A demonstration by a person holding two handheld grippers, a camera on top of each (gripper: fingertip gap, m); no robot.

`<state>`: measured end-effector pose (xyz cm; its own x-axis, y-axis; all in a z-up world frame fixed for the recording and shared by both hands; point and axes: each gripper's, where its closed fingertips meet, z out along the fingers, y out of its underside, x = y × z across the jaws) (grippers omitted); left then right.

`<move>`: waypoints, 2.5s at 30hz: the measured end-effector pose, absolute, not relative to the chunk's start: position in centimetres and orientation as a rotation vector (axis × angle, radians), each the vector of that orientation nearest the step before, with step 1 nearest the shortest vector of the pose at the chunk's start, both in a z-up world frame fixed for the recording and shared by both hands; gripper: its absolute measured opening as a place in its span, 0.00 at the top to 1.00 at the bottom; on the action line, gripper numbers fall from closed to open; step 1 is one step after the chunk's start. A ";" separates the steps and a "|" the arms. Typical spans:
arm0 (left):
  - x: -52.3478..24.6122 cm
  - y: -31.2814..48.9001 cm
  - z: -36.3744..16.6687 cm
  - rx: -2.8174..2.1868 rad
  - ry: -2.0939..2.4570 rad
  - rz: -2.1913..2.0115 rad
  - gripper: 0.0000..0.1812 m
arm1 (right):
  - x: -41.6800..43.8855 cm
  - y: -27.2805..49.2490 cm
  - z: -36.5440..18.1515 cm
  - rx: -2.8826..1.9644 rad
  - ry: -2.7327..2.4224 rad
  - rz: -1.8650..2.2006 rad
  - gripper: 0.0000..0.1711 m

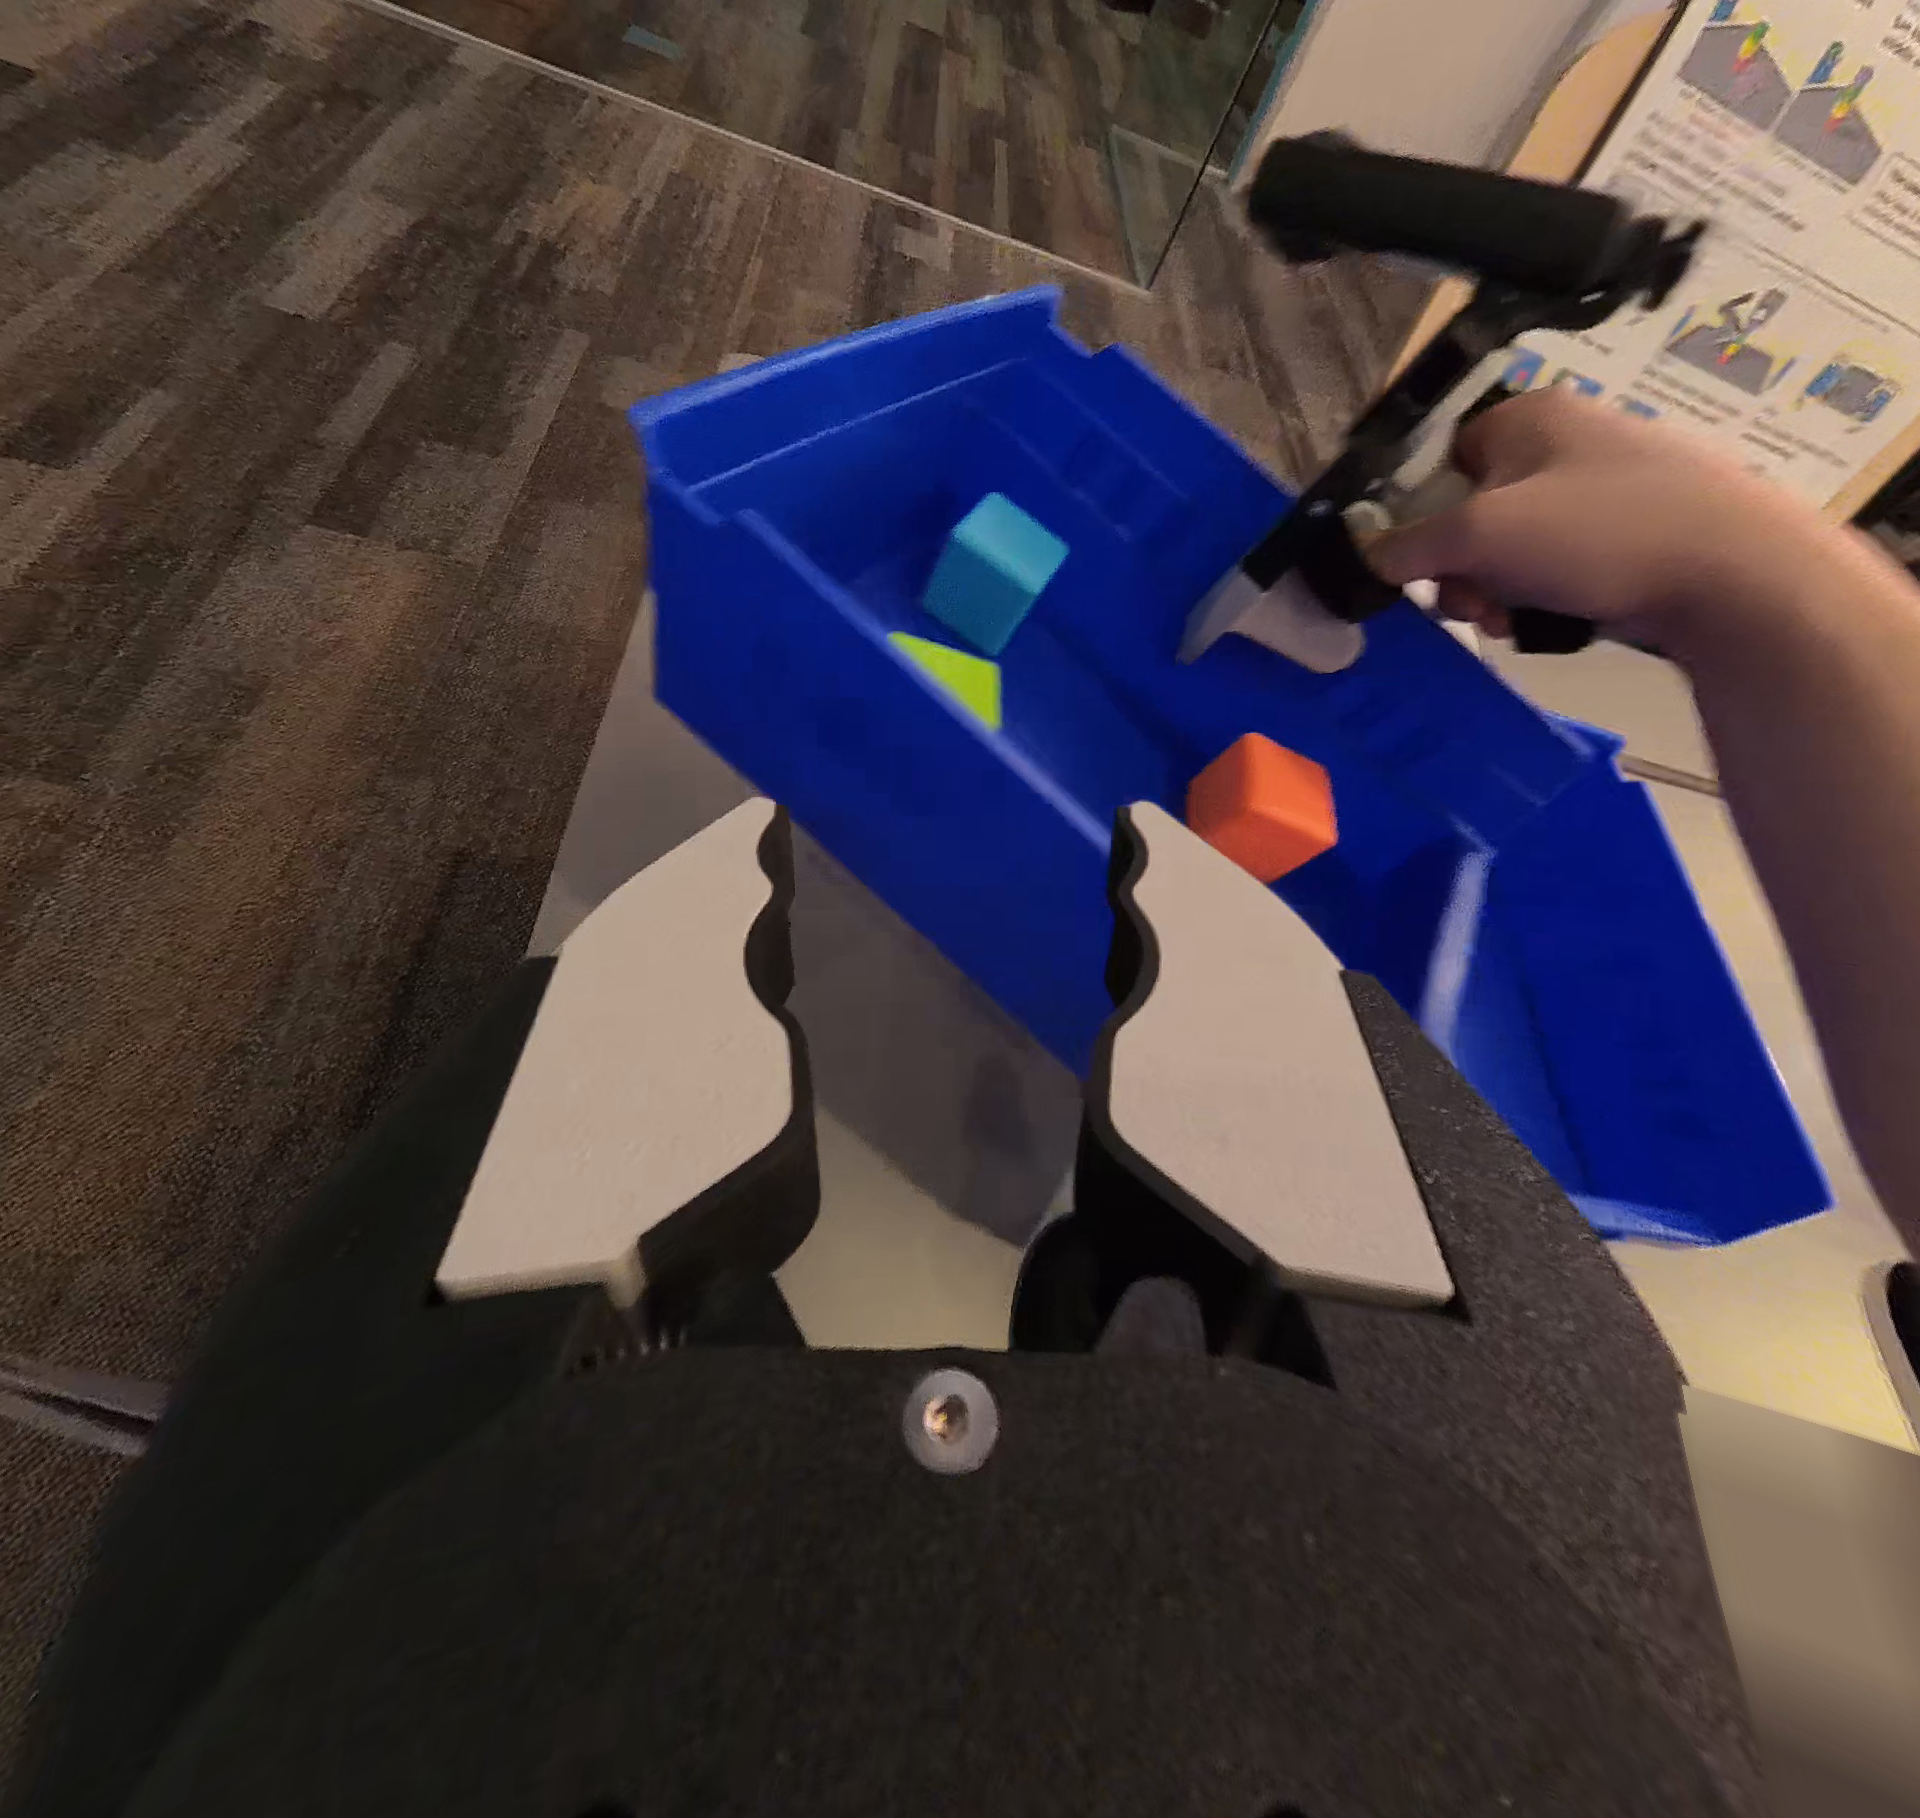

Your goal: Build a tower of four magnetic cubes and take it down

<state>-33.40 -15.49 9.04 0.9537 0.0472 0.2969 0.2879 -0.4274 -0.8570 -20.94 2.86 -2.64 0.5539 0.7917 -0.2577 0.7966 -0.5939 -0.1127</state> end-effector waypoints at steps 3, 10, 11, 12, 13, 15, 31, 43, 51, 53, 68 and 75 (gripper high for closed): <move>-32.9 -15.4 9.3 -1.993 -0.213 -0.285 0.68 | -22.2 3.5 -5.7 2.803 1.377 -0.405 0.97; -32.2 -15.0 9.0 -2.017 -0.168 -0.299 0.68 | -21.4 3.8 -11.9 2.815 1.211 -0.386 0.96; -32.3 -15.0 9.0 -2.017 -0.170 -0.302 0.68 | -21.2 3.9 -12.3 2.820 1.193 -0.387 0.96; -32.3 -14.9 8.9 -2.020 -0.172 -0.304 0.68 | -21.0 4.0 -12.7 2.825 1.183 -0.387 0.96; -32.3 -14.9 8.8 -2.024 -0.172 -0.304 0.68 | -20.9 4.1 -12.8 2.830 1.180 -0.394 0.97; -32.3 -14.8 8.8 -2.028 -0.171 -0.307 0.68 | -20.9 4.2 -12.9 2.843 1.178 -0.396 0.96; -33.2 -15.3 8.7 -2.013 -0.215 -0.325 0.68 | 2.5 8.2 3.0 3.657 1.262 0.128 0.57; -27.7 -12.0 8.8 -2.112 -0.048 -0.223 0.68 | 13.3 -0.3 -11.7 3.199 0.724 -0.401 0.87; -25.6 -11.2 9.7 -2.115 -0.002 -0.033 0.67 | 18.7 2.4 -12.3 3.116 0.667 -0.420 0.96; -26.4 -11.3 9.8 -2.112 -0.056 0.021 0.67 | 21.9 3.2 -12.3 3.132 0.637 -0.377 0.96; -27.4 -10.7 9.4 -2.112 -0.134 0.029 0.68 | 47.5 4.0 -12.6 3.322 0.110 -0.408 0.97; -28.5 -10.4 8.3 -2.149 -0.183 0.053 0.66 | 49.8 3.7 -12.6 3.384 0.023 -0.390 0.97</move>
<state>-28.45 -10.39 8.32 0.9879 0.1518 0.0324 0.1107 -0.5423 -0.8329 49.81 3.74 -12.55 0.9742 0.0429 -0.2216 -0.0171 -0.9650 -0.2618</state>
